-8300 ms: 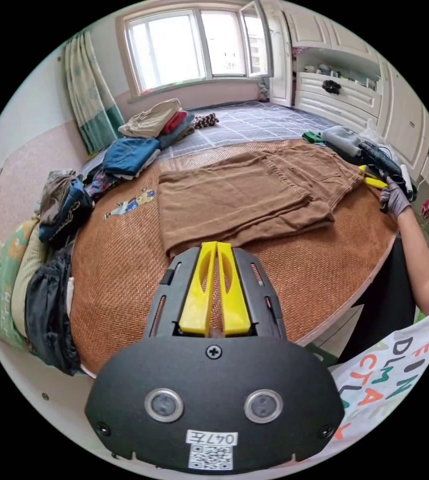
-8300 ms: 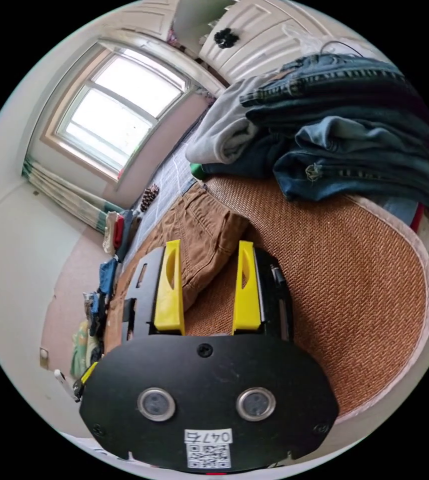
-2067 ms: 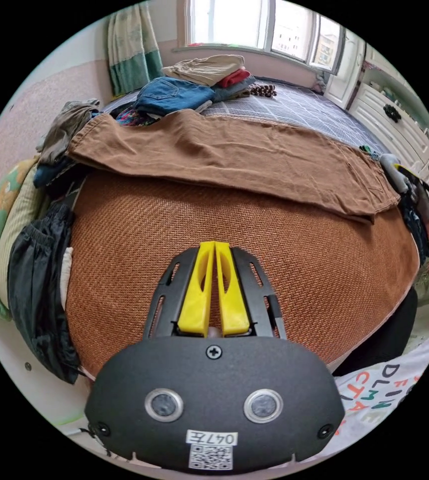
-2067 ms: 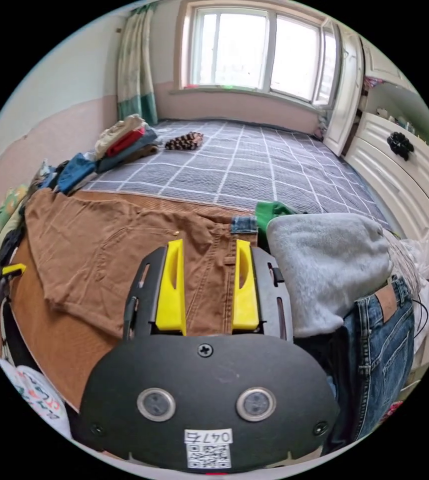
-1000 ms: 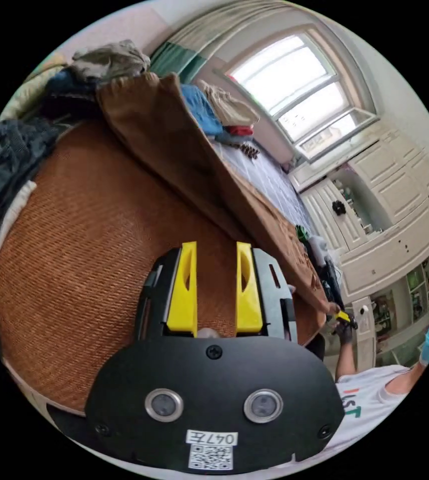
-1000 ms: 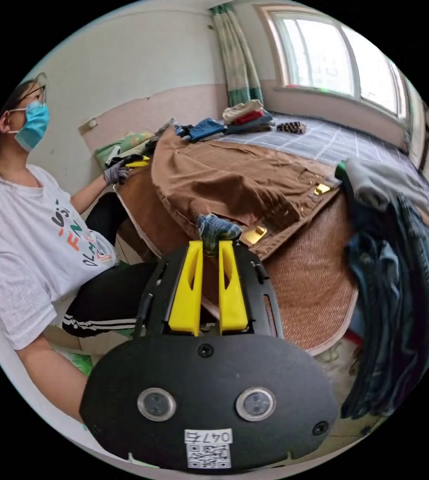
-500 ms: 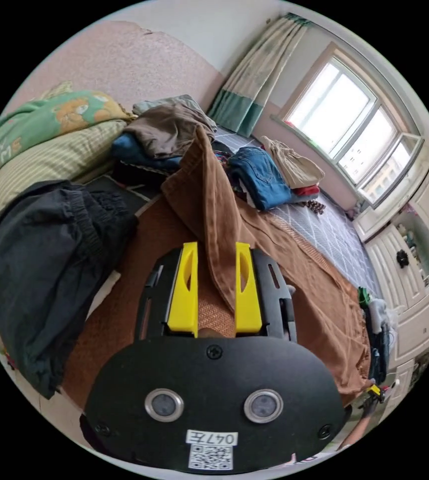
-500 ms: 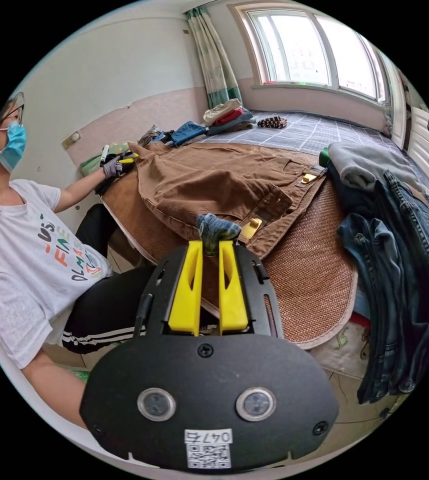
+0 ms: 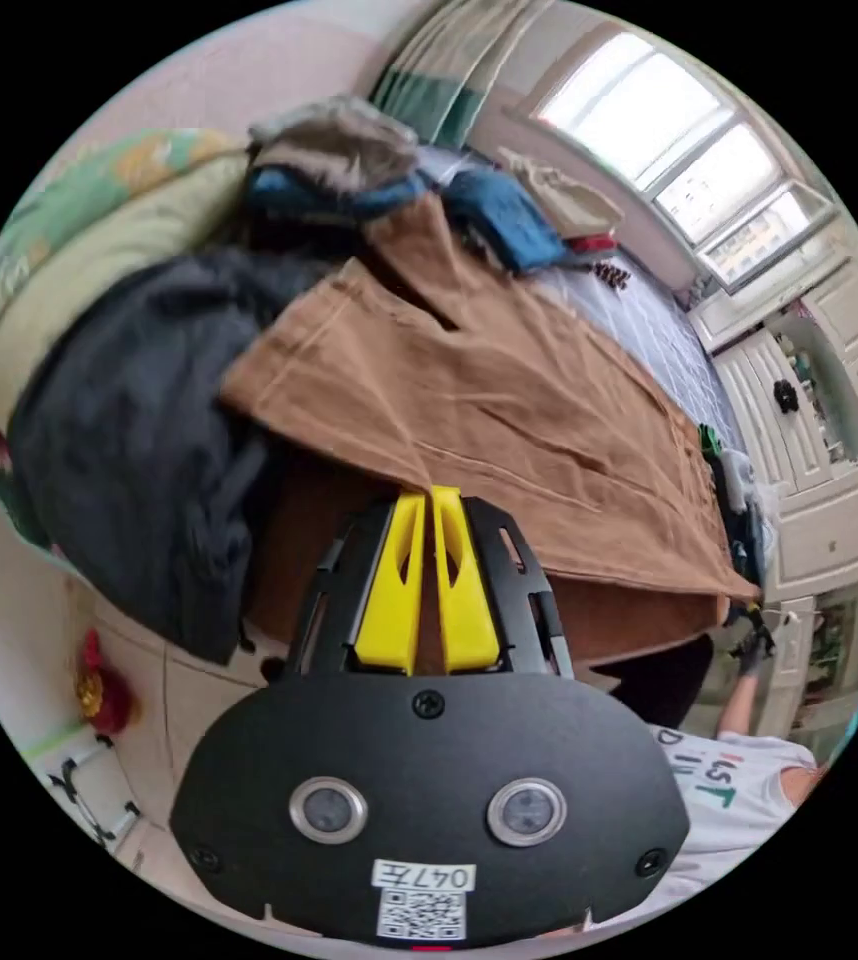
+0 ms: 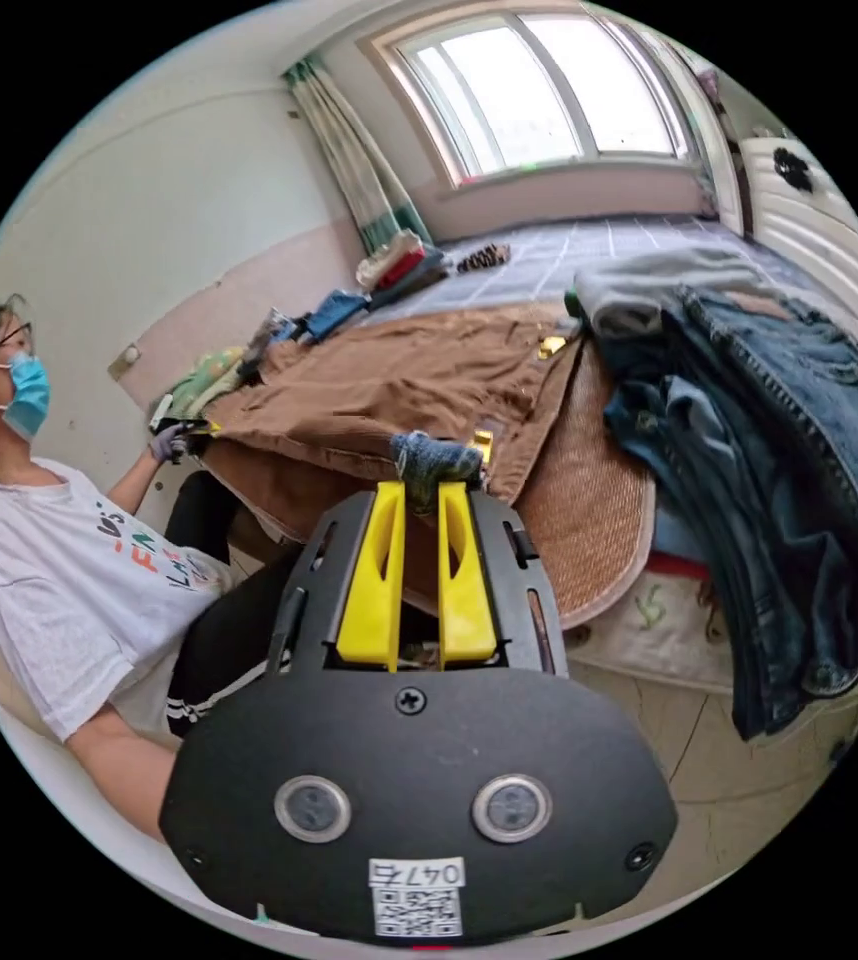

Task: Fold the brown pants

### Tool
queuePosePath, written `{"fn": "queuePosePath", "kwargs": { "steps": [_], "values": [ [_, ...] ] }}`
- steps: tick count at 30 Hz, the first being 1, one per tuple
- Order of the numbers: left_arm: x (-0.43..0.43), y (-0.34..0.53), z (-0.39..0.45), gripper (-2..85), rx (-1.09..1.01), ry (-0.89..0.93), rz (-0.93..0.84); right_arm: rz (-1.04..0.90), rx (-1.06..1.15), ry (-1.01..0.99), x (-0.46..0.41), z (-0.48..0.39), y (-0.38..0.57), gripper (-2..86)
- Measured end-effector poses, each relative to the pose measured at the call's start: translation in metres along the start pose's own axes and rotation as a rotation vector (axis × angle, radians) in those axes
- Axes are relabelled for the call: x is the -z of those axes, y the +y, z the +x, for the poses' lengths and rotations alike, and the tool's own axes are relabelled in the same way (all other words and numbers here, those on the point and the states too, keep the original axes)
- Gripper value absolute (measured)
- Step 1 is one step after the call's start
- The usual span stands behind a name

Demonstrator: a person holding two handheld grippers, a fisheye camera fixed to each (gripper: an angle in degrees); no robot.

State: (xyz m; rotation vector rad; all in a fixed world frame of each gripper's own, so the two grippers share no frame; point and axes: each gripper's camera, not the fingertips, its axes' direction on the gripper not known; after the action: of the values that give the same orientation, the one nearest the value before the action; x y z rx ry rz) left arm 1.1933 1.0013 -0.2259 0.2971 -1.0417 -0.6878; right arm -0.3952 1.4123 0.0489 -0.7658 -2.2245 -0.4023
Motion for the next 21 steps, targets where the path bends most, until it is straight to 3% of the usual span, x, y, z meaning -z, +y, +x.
{"fn": "queuePosePath", "kwargs": {
  "steps": [4,9,17,21],
  "values": [
    [-0.010,0.027,-0.039,-0.9,0.093,0.104,0.018,-0.218,-0.035,0.063,-0.036,-0.001,0.000,1.8],
    [0.002,0.021,-0.044,-0.8,0.098,0.129,0.083,-0.265,-0.050,0.086,-0.034,-0.011,-0.002,1.9],
    [0.050,0.004,0.009,-0.6,-0.008,0.022,0.184,-0.331,-0.009,0.160,-0.025,-0.049,-0.026,2.1],
    [0.030,0.000,0.004,1.0,-0.015,-0.027,0.084,-0.573,-0.124,0.250,-0.046,-0.038,-0.013,4.0]
  ]
}}
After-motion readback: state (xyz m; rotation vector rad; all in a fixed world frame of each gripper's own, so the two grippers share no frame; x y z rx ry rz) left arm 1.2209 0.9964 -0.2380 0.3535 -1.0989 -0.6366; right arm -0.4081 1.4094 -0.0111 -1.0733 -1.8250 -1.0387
